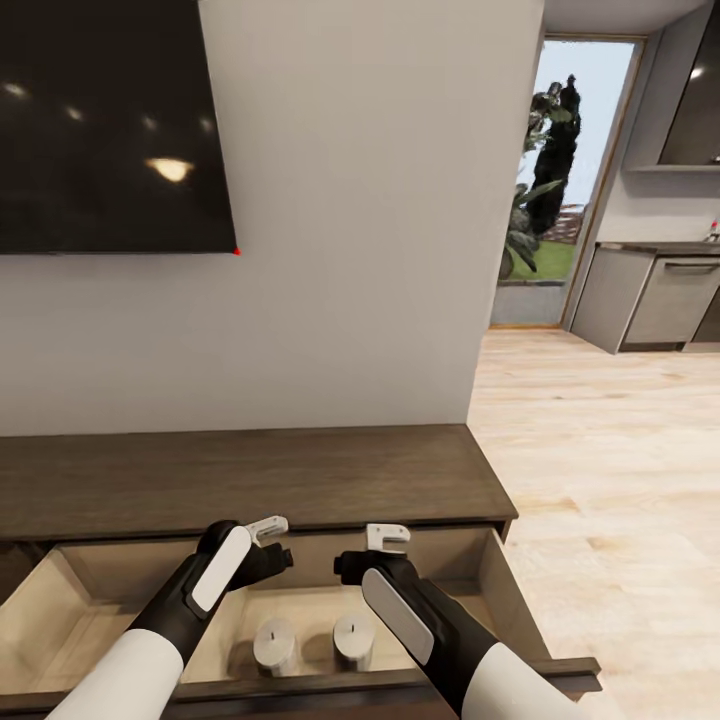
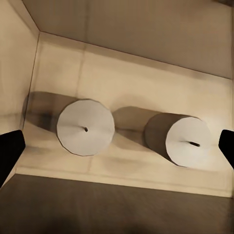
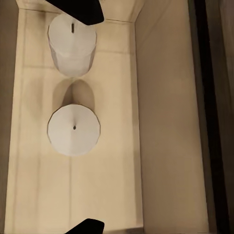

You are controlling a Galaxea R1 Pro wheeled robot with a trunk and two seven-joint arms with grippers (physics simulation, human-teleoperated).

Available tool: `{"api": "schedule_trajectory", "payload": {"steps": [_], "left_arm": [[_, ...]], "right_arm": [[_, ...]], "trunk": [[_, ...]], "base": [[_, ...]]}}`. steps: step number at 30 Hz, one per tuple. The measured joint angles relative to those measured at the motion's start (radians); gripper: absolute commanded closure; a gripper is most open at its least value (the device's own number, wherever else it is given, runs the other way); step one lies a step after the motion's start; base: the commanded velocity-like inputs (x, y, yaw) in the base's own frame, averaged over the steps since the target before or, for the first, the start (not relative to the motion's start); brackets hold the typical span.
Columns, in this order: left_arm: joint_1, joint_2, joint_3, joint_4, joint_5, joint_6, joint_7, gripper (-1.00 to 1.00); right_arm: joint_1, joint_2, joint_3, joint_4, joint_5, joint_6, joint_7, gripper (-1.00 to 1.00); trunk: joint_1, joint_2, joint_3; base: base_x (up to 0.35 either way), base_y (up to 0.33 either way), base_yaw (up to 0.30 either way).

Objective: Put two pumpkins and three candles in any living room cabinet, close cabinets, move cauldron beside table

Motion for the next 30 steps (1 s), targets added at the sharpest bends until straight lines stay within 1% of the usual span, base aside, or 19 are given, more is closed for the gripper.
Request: {"api": "schedule_trajectory", "payload": {"steps": [6,11,16,30], "left_arm": [[0.000,0.000,0.000,0.000,0.000,0.000,0.000,-1.00],[0.000,0.000,-0.001,0.000,0.000,0.000,0.000,-1.00],[0.000,0.000,-0.001,0.000,0.000,0.001,0.000,-1.00],[0.000,0.000,-0.001,0.000,0.000,0.001,0.000,-1.00]], "right_arm": [[0.000,0.001,0.000,-0.003,0.000,0.001,0.000,-1.00],[0.000,0.000,-0.001,-0.030,0.000,0.001,0.000,-1.00],[0.000,0.000,-0.001,-0.058,0.000,0.001,-0.001,-1.00],[0.000,-0.001,-0.001,-0.065,0.000,0.001,-0.001,-1.00]], "trunk": [[-0.023,0.042,0.011],[-0.042,0.077,0.021],[-0.061,0.112,0.035],[-0.115,0.210,0.079]], "base": [[0.000,0.000,0.000],[0.000,0.000,0.000],[0.000,0.000,0.000],[0.000,0.000,0.000]]}}
